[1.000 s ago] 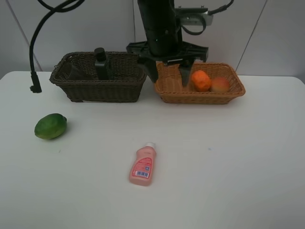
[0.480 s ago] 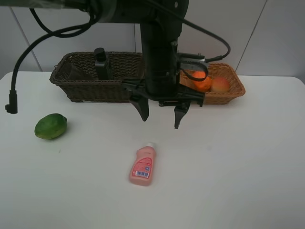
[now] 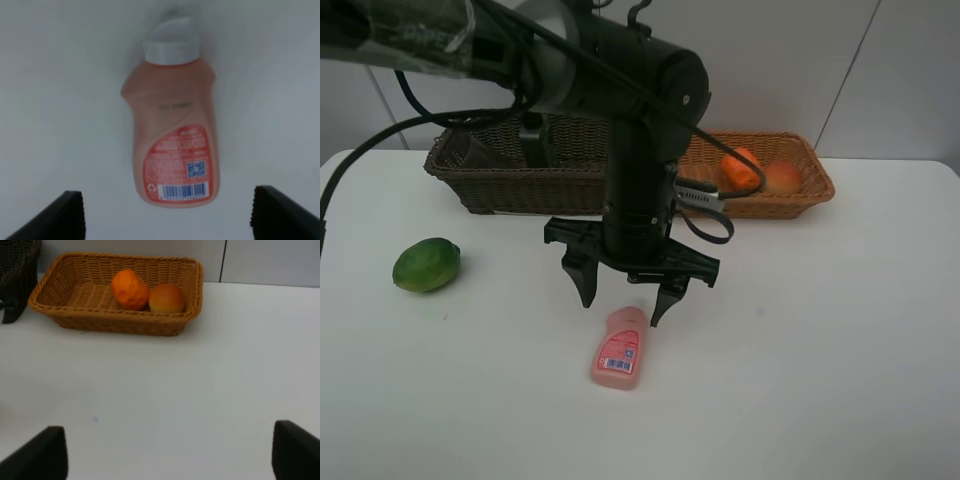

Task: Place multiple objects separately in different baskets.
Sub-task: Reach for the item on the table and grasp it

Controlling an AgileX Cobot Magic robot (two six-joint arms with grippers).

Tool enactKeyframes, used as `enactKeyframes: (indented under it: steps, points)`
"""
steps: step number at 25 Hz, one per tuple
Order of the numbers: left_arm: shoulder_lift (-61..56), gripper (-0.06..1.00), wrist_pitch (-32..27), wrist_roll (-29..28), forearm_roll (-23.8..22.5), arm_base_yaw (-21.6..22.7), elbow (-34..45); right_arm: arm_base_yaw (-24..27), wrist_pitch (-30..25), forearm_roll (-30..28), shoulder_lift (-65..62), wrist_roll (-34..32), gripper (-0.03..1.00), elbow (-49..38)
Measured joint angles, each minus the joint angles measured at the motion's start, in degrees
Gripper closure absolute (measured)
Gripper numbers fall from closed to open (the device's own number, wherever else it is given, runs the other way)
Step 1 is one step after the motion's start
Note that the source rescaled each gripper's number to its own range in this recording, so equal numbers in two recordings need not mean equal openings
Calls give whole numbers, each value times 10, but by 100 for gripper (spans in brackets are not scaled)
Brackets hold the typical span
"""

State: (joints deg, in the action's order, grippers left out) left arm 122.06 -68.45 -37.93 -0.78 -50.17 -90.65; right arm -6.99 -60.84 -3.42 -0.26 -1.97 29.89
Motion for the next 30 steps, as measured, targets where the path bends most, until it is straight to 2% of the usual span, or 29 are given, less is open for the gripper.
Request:
enactKeyframes:
  steps: [8, 20, 30]
  points:
    - [0, 7, 4, -2, 0, 0, 44, 0, 0, 0, 0, 0, 30, 0]
    - [0, 7, 85, -1, 8, -2, 66, 0, 0, 0, 0, 0, 30, 0]
    - [0, 7, 151, -1, 8, -7, 113, 0, 0, 0, 0, 0, 30, 0]
